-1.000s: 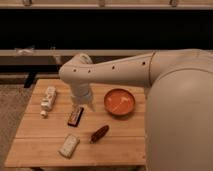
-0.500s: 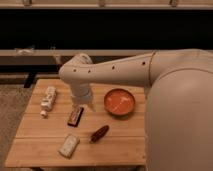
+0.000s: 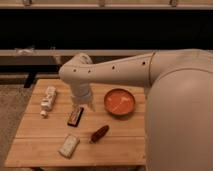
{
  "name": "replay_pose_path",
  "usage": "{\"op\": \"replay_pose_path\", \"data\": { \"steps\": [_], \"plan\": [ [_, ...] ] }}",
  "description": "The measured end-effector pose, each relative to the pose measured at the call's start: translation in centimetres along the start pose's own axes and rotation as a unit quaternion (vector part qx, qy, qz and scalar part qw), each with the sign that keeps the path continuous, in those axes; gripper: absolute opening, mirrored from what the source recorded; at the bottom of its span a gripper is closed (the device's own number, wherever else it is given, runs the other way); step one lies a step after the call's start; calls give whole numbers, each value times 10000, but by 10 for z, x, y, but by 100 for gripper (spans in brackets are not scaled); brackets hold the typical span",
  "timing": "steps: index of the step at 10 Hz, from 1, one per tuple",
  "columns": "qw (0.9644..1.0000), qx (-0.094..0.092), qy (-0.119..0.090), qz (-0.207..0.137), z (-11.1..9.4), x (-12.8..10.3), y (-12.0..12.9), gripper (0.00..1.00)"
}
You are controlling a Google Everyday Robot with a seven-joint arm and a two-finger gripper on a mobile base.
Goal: Place the pepper on the white sponge
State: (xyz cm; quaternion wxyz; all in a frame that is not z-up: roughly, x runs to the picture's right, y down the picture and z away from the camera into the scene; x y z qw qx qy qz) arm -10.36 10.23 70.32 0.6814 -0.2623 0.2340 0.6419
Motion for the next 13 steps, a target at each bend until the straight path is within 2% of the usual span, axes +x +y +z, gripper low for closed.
{"op": "replay_pose_path", "data": {
  "steps": [2,4,6,9,13],
  "plan": [
    [9999,123,-50,98,4,3,-6,65],
    [9991,220,-101,349,13,9,-27,65],
    [9965,245,-58,795,35,18,-52,65],
    [9920,92,267,1233,71,23,-61,65],
    [9865,45,622,1513,111,30,-68,65]
  ]
}}
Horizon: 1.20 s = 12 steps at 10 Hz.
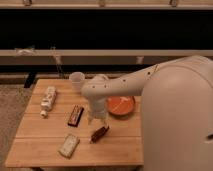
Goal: Place the pepper on the white sponge
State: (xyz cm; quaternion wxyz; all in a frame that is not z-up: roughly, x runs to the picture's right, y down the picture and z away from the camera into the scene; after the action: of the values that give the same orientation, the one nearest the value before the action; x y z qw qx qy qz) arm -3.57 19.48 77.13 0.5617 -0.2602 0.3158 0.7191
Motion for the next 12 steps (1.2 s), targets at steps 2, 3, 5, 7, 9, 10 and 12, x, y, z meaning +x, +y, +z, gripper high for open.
{"op": "replay_pose_path", "data": {
  "steps": [2,3,5,7,9,10,12],
  "plan": [
    [9998,3,159,107,19,-1,-6,65],
    [9996,22,255,156,29,0,-9,65],
    [9986,33,452,288,51,1,-15,65],
    [9973,12,627,386,70,0,-21,65],
    [9969,0,670,412,70,1,-21,51],
    [9970,-6,663,390,69,1,-18,41],
    [9970,15,664,393,68,1,-20,22]
  ]
}}
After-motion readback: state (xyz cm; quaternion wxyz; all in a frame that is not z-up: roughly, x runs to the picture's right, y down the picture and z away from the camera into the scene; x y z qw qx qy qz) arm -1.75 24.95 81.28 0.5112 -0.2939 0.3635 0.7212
